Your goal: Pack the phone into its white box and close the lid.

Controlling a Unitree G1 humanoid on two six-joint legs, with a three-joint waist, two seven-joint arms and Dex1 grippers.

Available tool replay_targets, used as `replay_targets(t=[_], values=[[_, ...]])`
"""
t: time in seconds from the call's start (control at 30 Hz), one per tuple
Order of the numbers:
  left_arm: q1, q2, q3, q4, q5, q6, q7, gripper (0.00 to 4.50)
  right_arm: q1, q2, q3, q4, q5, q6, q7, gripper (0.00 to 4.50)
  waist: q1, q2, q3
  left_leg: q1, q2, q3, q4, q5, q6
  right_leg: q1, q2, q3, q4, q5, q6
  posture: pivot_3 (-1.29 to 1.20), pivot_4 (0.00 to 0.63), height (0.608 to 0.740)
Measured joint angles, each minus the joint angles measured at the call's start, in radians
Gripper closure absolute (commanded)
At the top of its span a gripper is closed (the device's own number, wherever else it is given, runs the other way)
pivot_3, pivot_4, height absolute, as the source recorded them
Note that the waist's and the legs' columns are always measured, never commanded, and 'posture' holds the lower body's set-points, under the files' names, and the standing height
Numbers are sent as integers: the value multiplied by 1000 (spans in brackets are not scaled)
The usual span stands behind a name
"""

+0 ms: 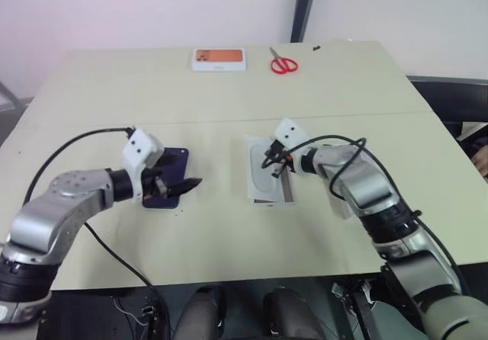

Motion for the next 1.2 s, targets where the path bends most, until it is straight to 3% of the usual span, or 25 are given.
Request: replay_targets(t=[0.3,0.67,1.2], values=[[88,-8,2,-59,33,-54,-71,255,-17,8,52,38,-111,-19,-4,4453,0,0,0,0,0,0,0,-3,6,0,0,0,1,0,0,0,150,740],[101,-38,22,-75,32,-45,-56,255,20,-132,92,-41,-222,-52,54,4453,0,0,0,0,0,0,1,-4,7,0,0,0,1,0,0,0,150,740],[99,-51,52,-77,19,-23,-44,255,34,-89,94,-85,-223,-119,118,4453,2,0,0,0,0,0,1,-4,7,0,0,0,1,0,0,0,150,740]])
